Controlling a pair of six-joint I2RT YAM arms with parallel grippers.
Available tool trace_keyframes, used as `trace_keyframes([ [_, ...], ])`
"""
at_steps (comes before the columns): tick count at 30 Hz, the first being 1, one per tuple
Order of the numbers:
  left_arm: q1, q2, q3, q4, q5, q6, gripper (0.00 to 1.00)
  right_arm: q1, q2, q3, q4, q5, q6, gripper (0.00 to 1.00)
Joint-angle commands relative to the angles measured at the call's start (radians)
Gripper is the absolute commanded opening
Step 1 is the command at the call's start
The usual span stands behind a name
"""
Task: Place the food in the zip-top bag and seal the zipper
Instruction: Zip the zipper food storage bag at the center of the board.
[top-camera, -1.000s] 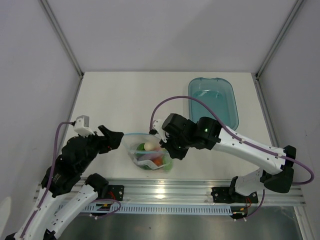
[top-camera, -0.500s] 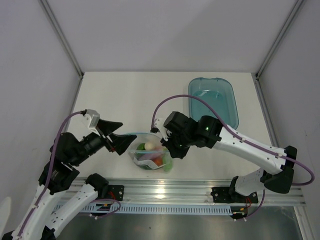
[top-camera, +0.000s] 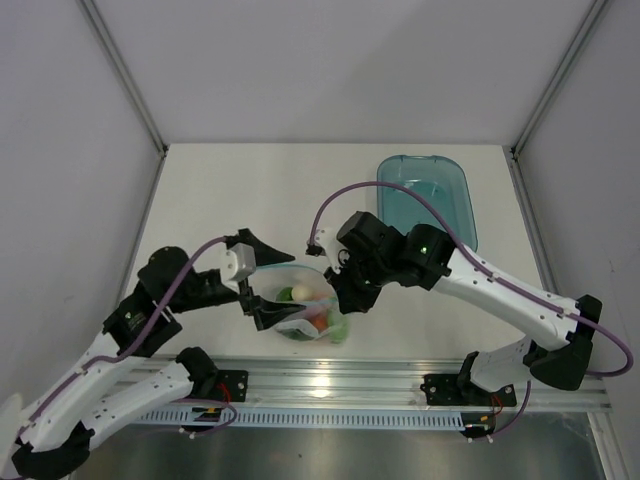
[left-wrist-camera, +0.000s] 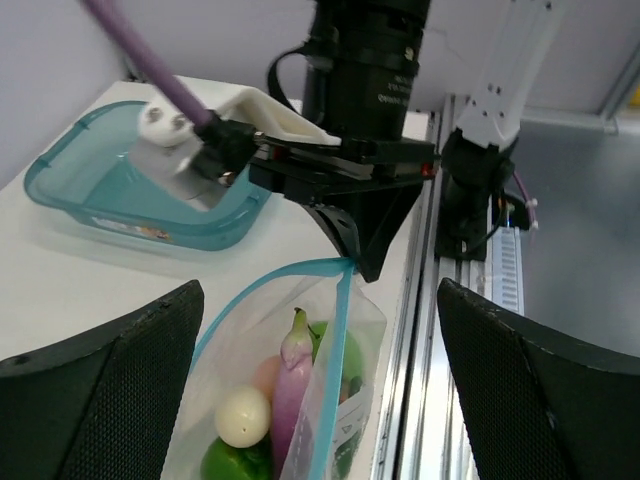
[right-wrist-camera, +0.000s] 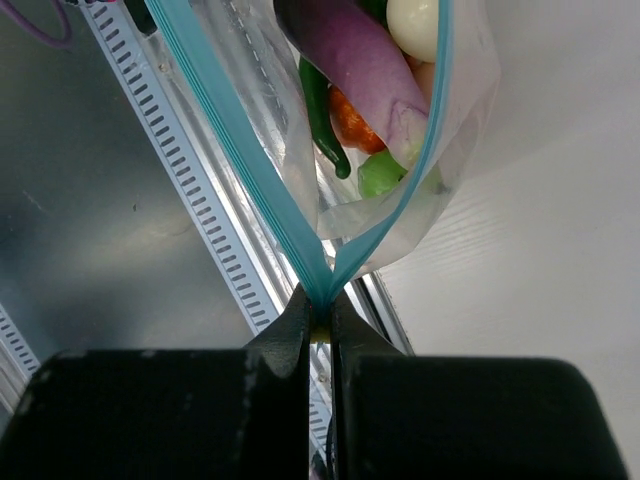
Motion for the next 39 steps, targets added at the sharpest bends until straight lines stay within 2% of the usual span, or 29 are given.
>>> trace_keyframes([
  [1, -0.053, 0.080, 0.021, 0.052, 0.006, 0.172, 0.99, -0.006, -0.045, -0.007, 0.036, -0.042, -0.015, 0.00],
  [7, -0.053, 0.177, 0.042, 0.006, 0.147, 0.290, 0.99, -0.006, -0.066, -0.021, 0.058, -0.042, -0.012, 0.00],
  [14, -0.055, 0.235, 0.053, -0.034, 0.144, 0.377, 1.00, -0.009, -0.080, -0.034, 0.073, -0.059, -0.017, 0.00],
  [17, -0.053, 0.241, 0.044, -0.017, 0.133, 0.390, 1.00, -0.009, -0.083, -0.039, 0.078, -0.065, -0.017, 0.00],
  [31, -0.053, 0.364, 0.087, -0.027, 0.259, 0.417, 1.00, -0.021, -0.100, -0.056, 0.084, -0.076, -0.017, 0.00],
  [39, -0.053, 0.389, 0.062, -0.042, 0.221, 0.419, 0.97, -0.023, -0.115, -0.067, 0.094, -0.081, -0.017, 0.00],
])
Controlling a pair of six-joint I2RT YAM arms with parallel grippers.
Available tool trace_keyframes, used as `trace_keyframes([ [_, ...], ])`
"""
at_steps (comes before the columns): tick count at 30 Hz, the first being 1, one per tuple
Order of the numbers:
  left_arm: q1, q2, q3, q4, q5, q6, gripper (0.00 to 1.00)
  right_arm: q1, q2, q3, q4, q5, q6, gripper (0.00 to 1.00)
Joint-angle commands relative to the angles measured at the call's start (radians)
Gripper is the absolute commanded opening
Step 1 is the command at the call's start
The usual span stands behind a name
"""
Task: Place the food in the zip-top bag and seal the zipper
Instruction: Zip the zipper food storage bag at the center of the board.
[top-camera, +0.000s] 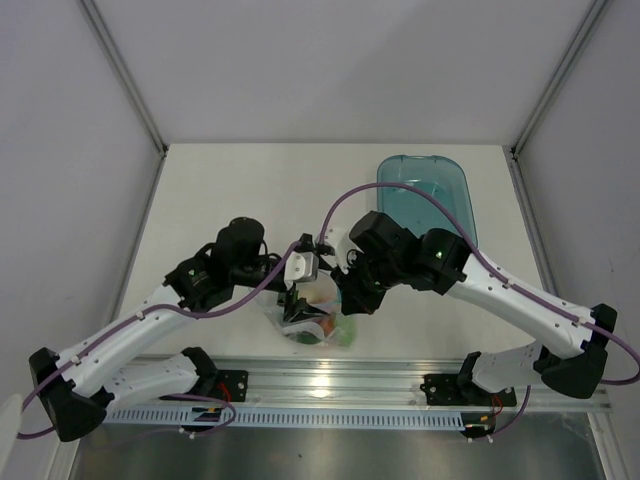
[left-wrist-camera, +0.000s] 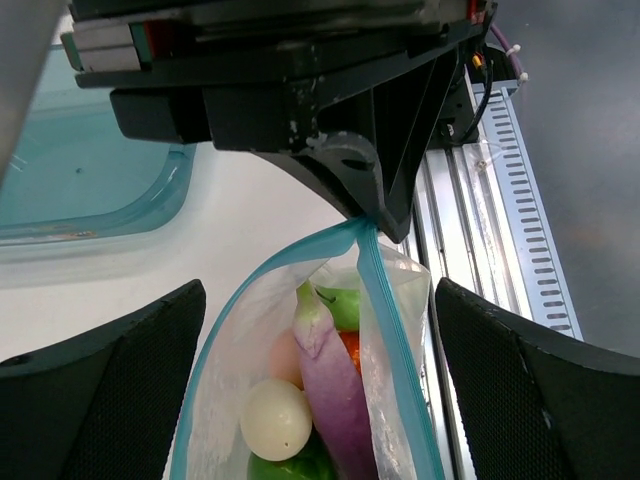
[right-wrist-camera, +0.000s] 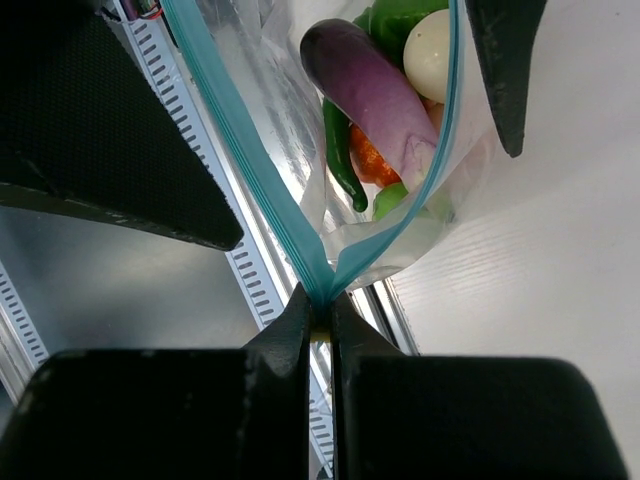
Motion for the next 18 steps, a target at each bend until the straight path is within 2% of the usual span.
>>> trace_keyframes([
  [1, -0.004, 0.009, 0.013, 0.006, 0.003, 0.031, 0.95, -0.007, -0.037, -0.002, 0.034, -0.016, -0.015, 0.00],
  [3, -0.004, 0.015, 0.014, -0.001, -0.014, 0.032, 0.92, -0.010, -0.040, -0.010, 0.037, -0.015, -0.017, 0.00],
  [10, -0.003, -0.016, -0.012, 0.005, -0.051, 0.006, 0.66, -0.012, -0.046, -0.019, 0.039, -0.004, -0.017, 0.00],
  [13, -0.003, -0.045, -0.035, 0.018, -0.061, -0.018, 0.57, -0.013, -0.048, -0.025, 0.045, 0.020, -0.017, 0.07],
  [16, -0.003, -0.060, -0.052, 0.014, -0.066, -0.043, 0.52, -0.013, -0.057, -0.031, 0.063, 0.033, -0.012, 0.10],
  [18, -0.004, -0.066, -0.059, 0.008, -0.080, -0.060, 0.50, -0.015, -0.060, -0.033, 0.076, 0.047, -0.007, 0.16],
])
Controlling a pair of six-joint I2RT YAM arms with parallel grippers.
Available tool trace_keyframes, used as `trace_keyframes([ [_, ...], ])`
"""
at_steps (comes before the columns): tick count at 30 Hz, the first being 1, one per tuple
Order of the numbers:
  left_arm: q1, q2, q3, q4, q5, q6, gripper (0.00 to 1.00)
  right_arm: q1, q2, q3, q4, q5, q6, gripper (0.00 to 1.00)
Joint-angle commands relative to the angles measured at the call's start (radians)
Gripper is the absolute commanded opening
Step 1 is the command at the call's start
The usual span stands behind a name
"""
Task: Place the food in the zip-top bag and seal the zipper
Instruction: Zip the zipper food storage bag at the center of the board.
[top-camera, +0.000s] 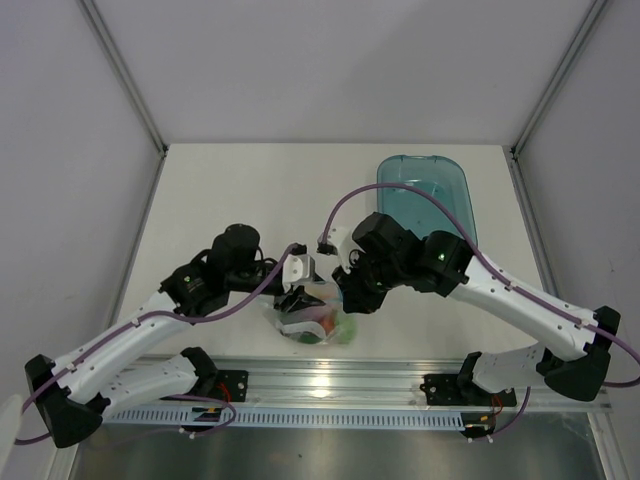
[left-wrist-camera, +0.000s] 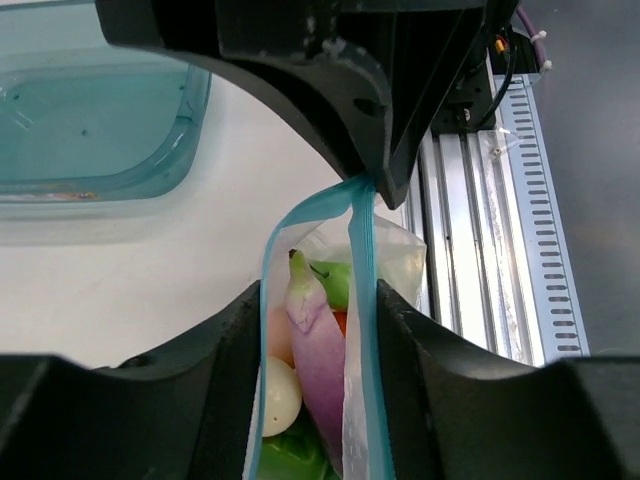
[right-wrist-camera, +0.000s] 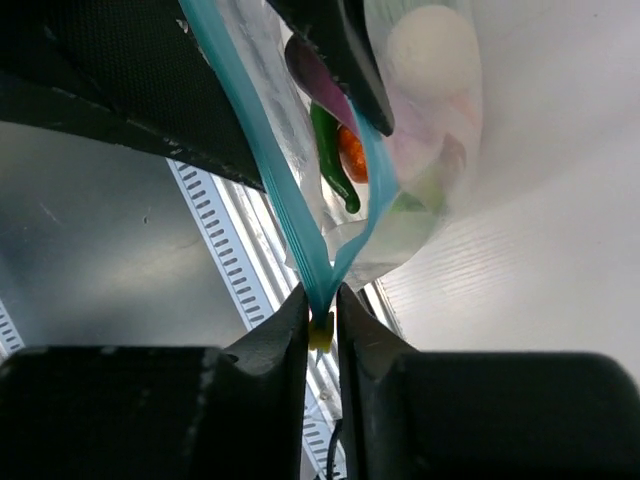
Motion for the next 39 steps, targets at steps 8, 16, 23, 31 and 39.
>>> trace_keyframes([
  [8, -0.004, -0.010, -0.013, -0.010, -0.048, -0.135, 0.34, -0.010, -0.068, -0.028, 0.085, 0.108, 0.029, 0.50],
  [16, -0.003, 0.011, -0.016, -0.027, -0.070, -0.228, 0.19, -0.011, -0.154, -0.152, 0.129, 0.122, 0.096, 0.51],
  [23, -0.003, 0.005, -0.009, -0.031, -0.079, -0.276, 0.11, 0.001, -0.199, -0.232, 0.187, 0.136, 0.132, 0.50],
  [31, -0.003, -0.039, 0.008, -0.100, -0.124, -0.284, 0.06, 0.007, -0.155, -0.203, 0.197, 0.156, 0.101, 0.19],
  [39, -0.003, -0.072, 0.036, -0.189, -0.122, -0.256, 0.01, 0.018, -0.070, -0.019, 0.072, 0.318, 0.026, 0.00],
])
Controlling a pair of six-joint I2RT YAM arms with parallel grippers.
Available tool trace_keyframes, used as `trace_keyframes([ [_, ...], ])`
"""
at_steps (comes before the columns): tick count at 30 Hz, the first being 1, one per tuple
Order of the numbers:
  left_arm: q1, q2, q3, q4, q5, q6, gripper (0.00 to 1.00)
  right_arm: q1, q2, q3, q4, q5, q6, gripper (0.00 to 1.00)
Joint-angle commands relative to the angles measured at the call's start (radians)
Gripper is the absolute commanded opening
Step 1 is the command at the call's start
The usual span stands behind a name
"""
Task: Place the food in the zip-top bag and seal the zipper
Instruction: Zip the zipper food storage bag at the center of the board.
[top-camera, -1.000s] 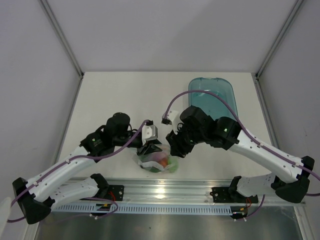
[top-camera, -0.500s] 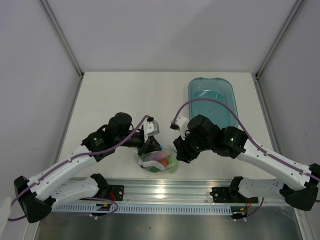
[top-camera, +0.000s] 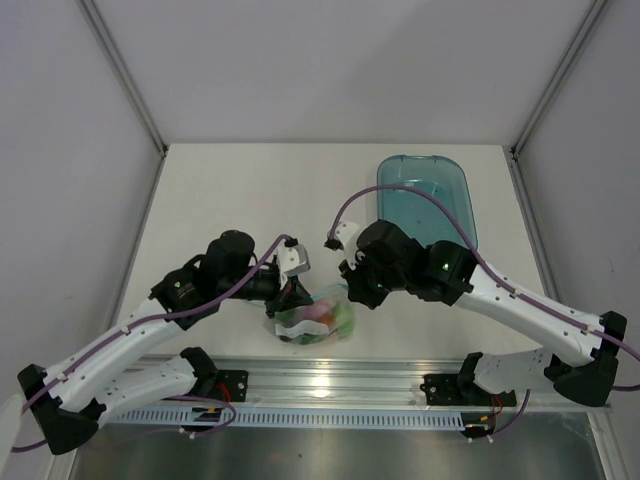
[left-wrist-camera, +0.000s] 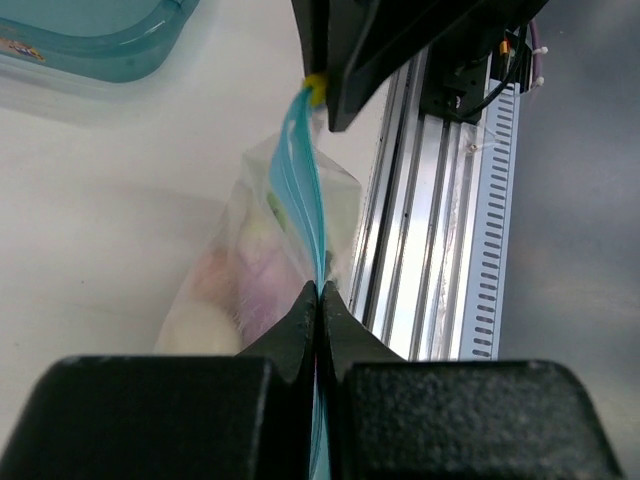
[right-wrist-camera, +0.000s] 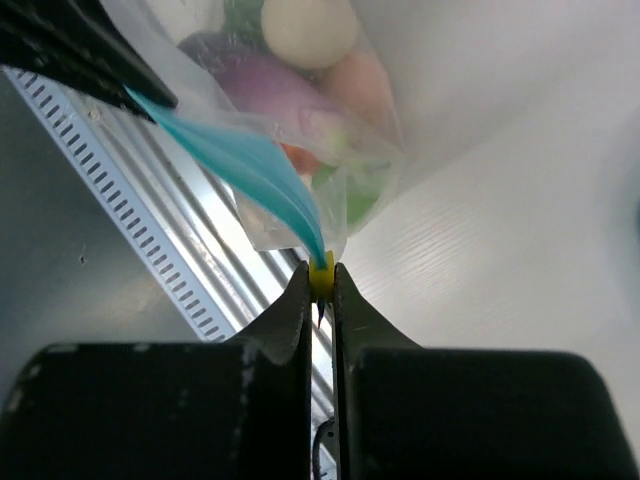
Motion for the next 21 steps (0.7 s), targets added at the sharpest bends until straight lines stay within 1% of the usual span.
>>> trace_keyframes([
  [1, -0.003, -0.012, 0.049, -0.074, 0.006, 0.012, 0.01, 0.007, 0.011, 0.142, -0.066, 0.142, -0.061, 0.00],
  [2, -0.004, -0.012, 0.054, -0.095, 0.009, 0.020, 0.01, -0.003, 0.005, 0.168, -0.067, 0.153, -0.077, 0.00],
  [5, -0.004, -0.009, 0.057, -0.121, 0.044, 0.028, 0.01, -0.026, -0.006, 0.185, -0.030, 0.097, -0.094, 0.00],
  [6, -0.004, -0.011, 0.055, -0.122, 0.055, 0.026, 0.01, -0.041, -0.007, 0.173, -0.010, 0.036, -0.095, 0.00],
  [10, -0.004, -0.021, 0.037, -0.105, 0.077, 0.008, 0.00, -0.055, 0.019, 0.129, 0.054, -0.032, -0.083, 0.00],
  [11, -0.004, -0.024, 0.031, -0.105, 0.075, 0.005, 0.01, -0.055, 0.025, 0.121, 0.062, -0.034, -0.080, 0.03],
  [12, -0.003, -0.027, 0.028, -0.105, 0.072, 0.005, 0.00, -0.055, 0.030, 0.118, 0.067, -0.031, -0.078, 0.09],
  [13, -0.003, -0.032, 0.027, -0.105, 0.068, 0.002, 0.01, -0.056, 0.033, 0.107, 0.070, -0.023, -0.074, 0.28],
  [15, -0.003, -0.040, 0.029, -0.106, 0.060, -0.001, 0.01, -0.062, 0.025, 0.092, 0.079, 0.006, -0.068, 0.48],
  [18, -0.003, -0.049, 0.056, -0.106, 0.057, -0.030, 0.01, -0.081, -0.028, 0.018, 0.137, 0.015, -0.058, 0.56],
  [19, -0.003, -0.047, 0.064, -0.109, 0.064, -0.043, 0.01, -0.095, -0.047, -0.011, 0.192, 0.018, -0.051, 0.57],
  [21, -0.003, -0.046, 0.095, -0.114, 0.080, -0.086, 0.01, -0.113, -0.113, -0.106, 0.252, -0.005, -0.026, 0.57],
])
